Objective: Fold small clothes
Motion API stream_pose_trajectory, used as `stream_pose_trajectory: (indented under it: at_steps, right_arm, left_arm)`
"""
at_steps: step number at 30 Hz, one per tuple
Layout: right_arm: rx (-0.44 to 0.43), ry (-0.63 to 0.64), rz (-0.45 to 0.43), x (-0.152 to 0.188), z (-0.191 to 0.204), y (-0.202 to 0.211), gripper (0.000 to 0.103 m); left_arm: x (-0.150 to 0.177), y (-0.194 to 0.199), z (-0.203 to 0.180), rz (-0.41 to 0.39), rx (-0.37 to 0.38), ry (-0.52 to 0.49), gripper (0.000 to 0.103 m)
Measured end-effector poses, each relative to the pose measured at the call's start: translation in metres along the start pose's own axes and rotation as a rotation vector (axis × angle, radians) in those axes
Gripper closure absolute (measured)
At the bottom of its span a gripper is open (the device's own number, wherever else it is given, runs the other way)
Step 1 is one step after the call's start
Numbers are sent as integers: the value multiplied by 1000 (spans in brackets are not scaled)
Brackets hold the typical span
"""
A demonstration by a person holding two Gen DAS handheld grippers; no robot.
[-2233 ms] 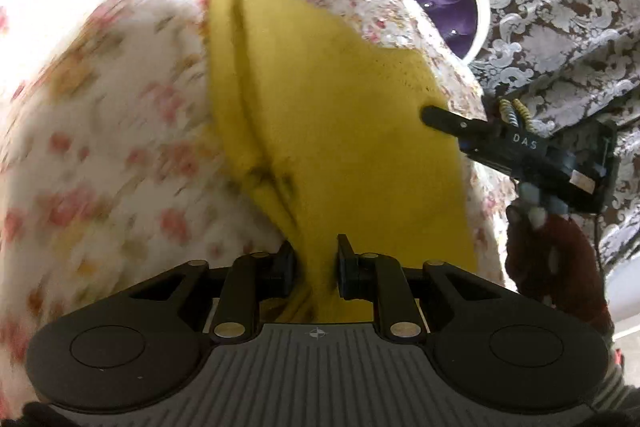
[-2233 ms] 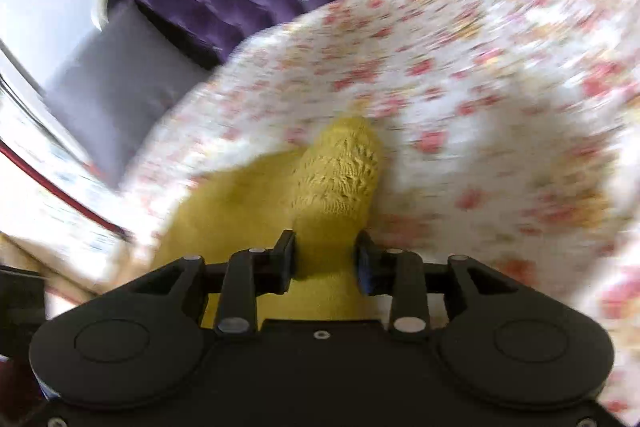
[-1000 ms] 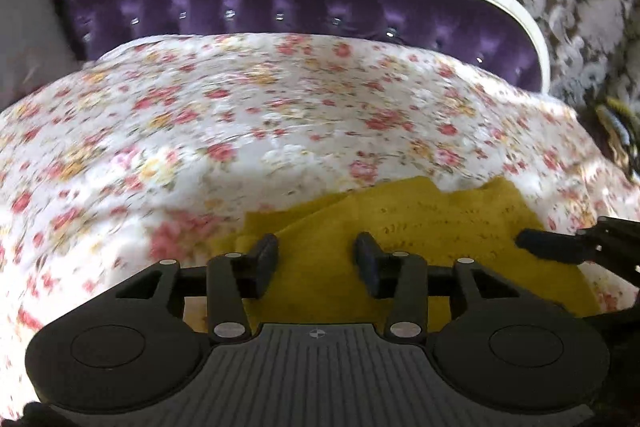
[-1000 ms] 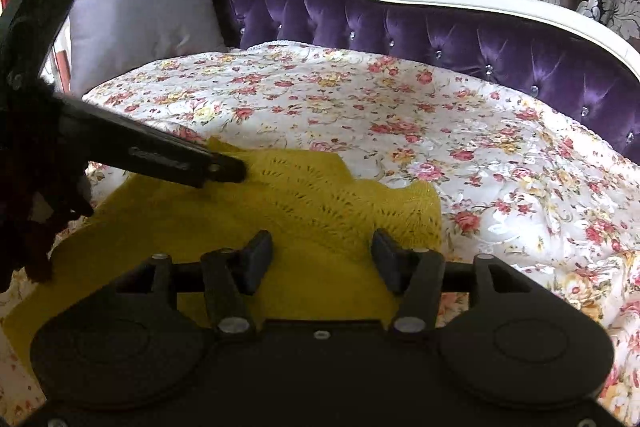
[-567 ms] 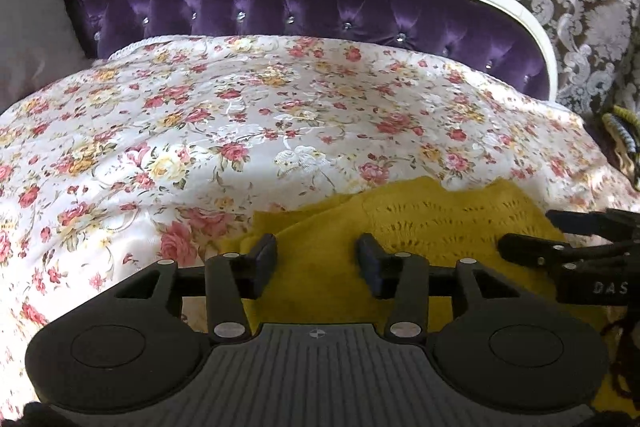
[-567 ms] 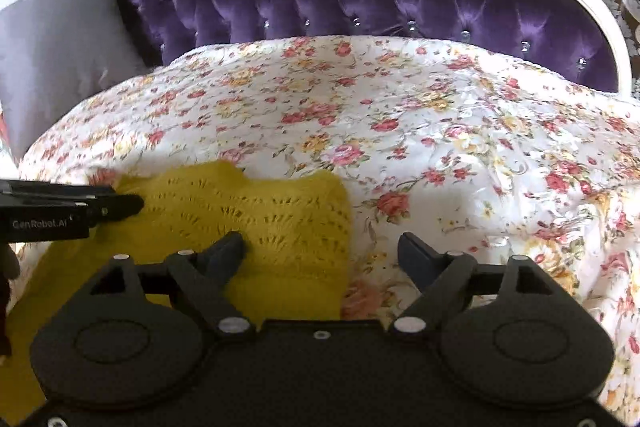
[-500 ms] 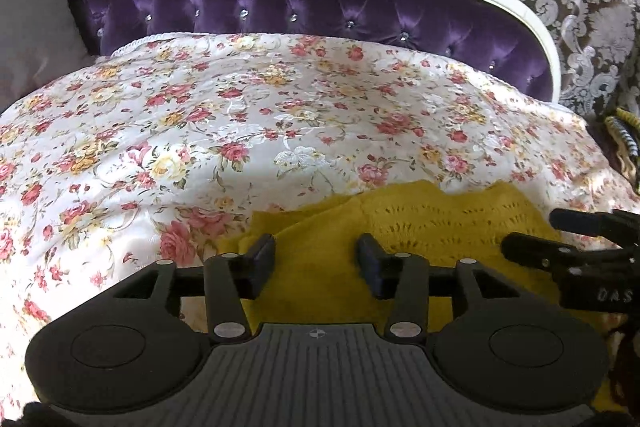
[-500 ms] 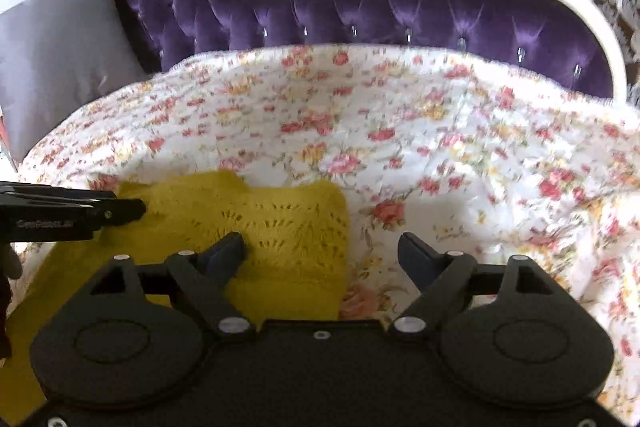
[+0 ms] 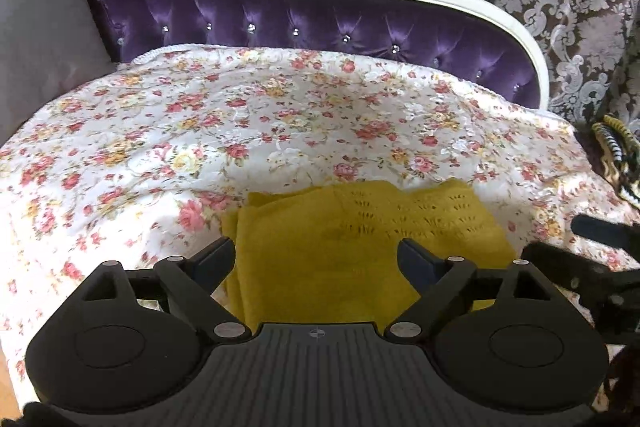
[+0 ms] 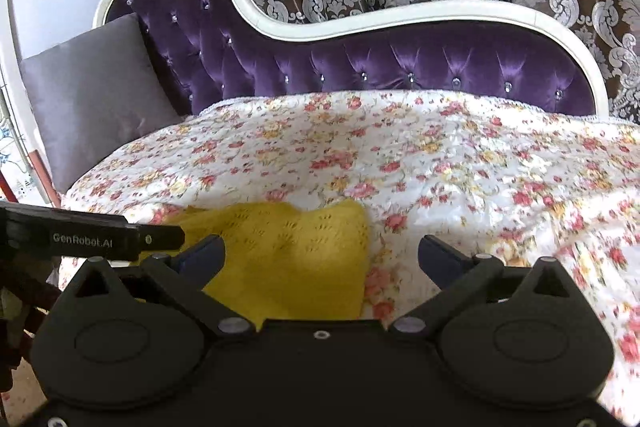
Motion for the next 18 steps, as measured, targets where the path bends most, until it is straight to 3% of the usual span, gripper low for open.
stream_pose_trajectory:
  at_steps: [4, 7, 10, 14, 18]
  right_arm:
    - [17, 13, 22, 11, 8, 10, 1]
    - [-17, 12, 35, 19, 13, 19, 1]
    - [-24, 38, 26, 27, 19, 33, 1]
    - [-9, 78, -9, 34, 32, 56, 1]
    - [10, 64, -30, 41, 41, 76, 1]
  left_arm:
    - [11, 16, -4, -1, -5, 10, 15]
    - [20, 32, -8, -20, -21, -8, 15]
    - [30, 49, -18, -40, -117, -46, 16]
    - [44, 77, -36, -122, -287, -116, 16]
    - [59, 101, -54, -190, -378, -165, 16]
Point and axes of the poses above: each gripper's, at about its wrist camera, not at the fingertips, and y roughly against the way its jaws point, z to its left, x to its underside, the point moved 2 cm from there along -y, roughly the way its jaws point, and after that the axes turned 12 degrees about z, right-handed, at the moved point
